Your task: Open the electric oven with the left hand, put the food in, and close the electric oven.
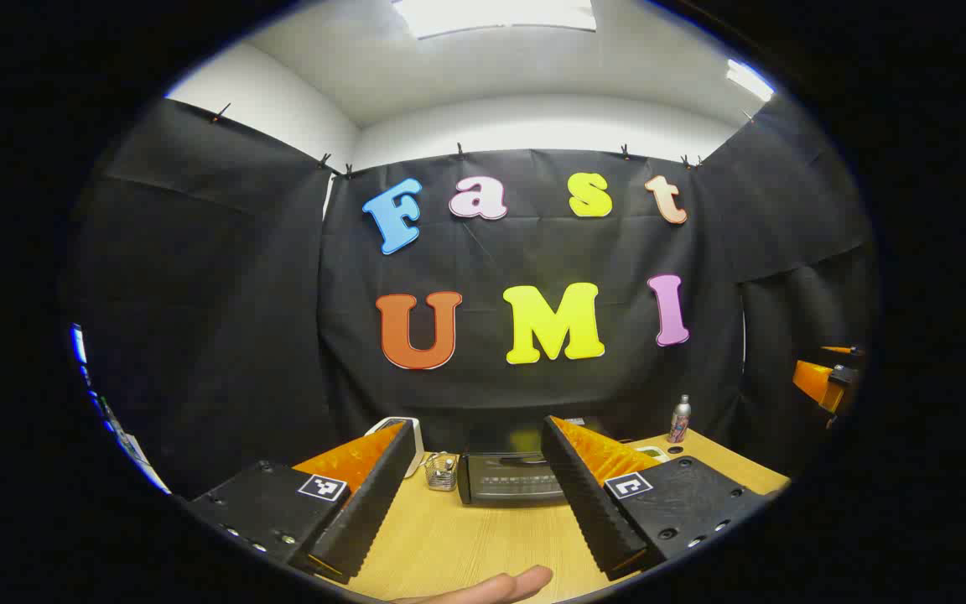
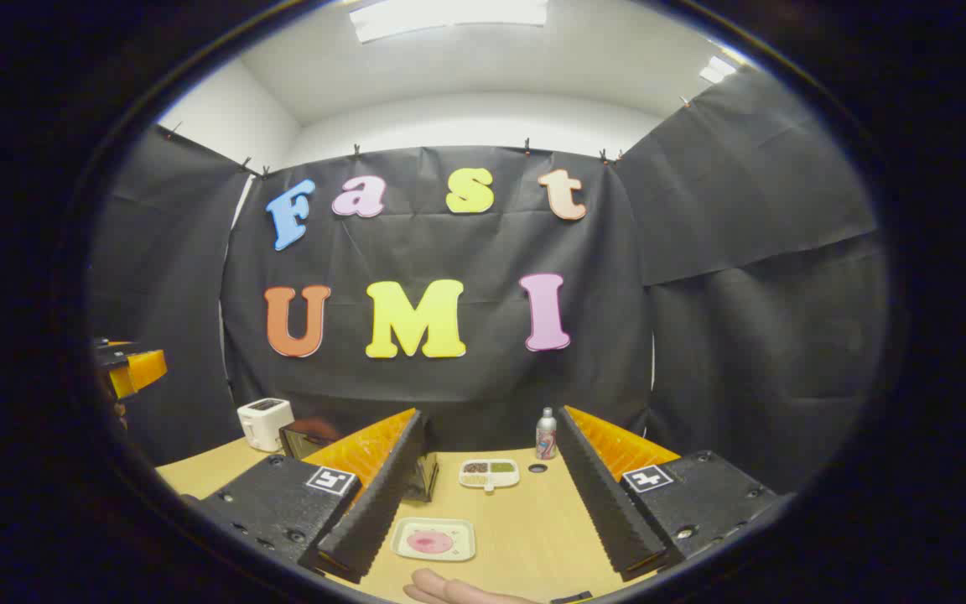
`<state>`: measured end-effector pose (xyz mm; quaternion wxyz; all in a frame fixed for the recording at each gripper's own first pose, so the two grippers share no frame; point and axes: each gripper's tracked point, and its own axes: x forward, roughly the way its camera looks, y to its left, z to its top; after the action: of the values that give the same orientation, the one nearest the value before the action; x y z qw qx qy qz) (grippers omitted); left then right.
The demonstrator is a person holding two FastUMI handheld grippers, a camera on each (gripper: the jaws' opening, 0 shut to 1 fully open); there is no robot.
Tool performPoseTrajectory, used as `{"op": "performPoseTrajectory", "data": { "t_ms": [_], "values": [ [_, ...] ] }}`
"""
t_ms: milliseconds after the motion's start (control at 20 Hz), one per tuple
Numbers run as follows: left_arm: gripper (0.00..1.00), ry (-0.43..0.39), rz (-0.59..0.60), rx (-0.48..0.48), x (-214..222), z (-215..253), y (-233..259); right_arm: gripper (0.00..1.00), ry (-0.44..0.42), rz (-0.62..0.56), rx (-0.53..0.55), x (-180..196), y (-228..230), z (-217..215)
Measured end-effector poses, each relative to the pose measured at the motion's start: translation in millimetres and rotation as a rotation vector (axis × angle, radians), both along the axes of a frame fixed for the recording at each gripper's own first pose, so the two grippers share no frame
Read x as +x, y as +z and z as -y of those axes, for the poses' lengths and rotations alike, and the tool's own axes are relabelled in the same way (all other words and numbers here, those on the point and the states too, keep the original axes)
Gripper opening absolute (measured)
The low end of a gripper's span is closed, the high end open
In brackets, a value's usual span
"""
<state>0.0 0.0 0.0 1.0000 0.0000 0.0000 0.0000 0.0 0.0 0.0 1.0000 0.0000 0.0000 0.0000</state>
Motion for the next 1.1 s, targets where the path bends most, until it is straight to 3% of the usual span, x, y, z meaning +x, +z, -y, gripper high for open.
{"op": "performPoseTrajectory", "data": {
  "t_ms": [50,300,500,800,1100],
  "values": [
    [0.96,0.003,-0.002,0.0,1.6,-1.1,-0.4,0.96,-0.003,0.013,-0.01,-1.3,2.8,0.5],
    [0.95,0.004,-0.019,-0.018,9.5,-5.4,-12.2,0.96,0.027,0.067,-0.012,-3.5,9.8,-4.3],
    [0.96,-0.015,-0.037,-0.035,18.6,-4.8,-20.3,0.96,0.0,0.079,-0.003,1.4,7.2,9.4],
    [0.96,-0.027,-0.037,-0.037,46.0,-1.2,-24.2,0.96,0.004,0.08,-0.02,20.2,4.3,15.0],
    [0.96,-0.092,-0.077,-0.067,95.8,30.0,-39.8,0.96,0.033,0.063,0.007,43.7,-6.8,17.7]
  ]
}}
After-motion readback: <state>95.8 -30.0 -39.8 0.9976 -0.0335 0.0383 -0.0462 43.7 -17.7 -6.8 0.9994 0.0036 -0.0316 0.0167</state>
